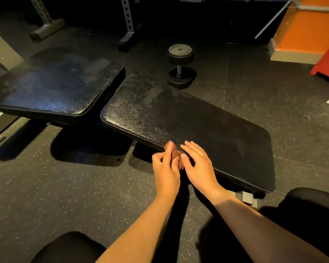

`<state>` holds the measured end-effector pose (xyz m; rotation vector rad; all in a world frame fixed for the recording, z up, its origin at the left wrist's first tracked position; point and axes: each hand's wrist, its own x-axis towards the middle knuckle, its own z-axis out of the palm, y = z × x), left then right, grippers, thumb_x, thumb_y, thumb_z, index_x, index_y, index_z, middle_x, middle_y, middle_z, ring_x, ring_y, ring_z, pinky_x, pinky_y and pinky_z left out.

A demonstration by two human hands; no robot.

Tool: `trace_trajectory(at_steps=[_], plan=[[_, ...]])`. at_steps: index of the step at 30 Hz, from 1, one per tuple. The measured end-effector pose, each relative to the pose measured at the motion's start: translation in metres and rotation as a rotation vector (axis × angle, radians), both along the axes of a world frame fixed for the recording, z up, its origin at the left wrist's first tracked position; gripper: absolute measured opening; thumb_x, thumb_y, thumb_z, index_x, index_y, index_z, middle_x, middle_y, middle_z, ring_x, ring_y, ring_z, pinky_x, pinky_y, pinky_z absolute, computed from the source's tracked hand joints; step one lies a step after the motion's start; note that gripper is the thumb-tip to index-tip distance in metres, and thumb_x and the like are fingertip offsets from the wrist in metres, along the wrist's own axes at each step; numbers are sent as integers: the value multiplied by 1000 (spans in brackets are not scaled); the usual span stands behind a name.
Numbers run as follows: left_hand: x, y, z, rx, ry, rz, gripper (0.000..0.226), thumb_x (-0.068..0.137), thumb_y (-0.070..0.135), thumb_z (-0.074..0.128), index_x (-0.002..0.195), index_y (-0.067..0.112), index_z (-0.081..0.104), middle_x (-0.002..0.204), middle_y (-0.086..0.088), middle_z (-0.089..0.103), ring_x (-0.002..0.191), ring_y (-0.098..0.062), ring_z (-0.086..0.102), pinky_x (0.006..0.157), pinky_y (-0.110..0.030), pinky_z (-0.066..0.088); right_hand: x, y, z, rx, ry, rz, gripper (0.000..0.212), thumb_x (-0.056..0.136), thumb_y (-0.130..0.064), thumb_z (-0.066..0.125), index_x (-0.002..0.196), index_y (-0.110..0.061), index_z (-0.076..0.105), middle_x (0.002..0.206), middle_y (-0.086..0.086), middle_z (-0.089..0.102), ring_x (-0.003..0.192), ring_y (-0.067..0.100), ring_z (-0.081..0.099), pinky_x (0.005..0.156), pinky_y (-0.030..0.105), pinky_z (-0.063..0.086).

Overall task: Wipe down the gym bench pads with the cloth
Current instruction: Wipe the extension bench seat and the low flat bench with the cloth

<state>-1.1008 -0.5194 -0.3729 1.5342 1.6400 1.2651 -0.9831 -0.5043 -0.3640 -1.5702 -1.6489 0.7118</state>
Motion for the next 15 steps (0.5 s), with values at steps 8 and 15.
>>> trace_trajectory(at_steps=[8,15], plan=[[4,-9,-2,-22,33,-153,52,101,12,59,146,33,47,112,5,44,103,9,50,91,-2,37,14,-10,-2,-4,-7,-42,35,102,-23,55,136,-24,62,146,-10,52,143,3,34,120,31,28],[11,-11,2,-67,-3,-37,53,101,8,57,151,21,45,118,-5,44,107,25,41,93,3,31,21,-15,-8,-25,-79,-96,34,103,-28,52,135,-23,63,147,-9,52,143,6,33,121,28,24]])
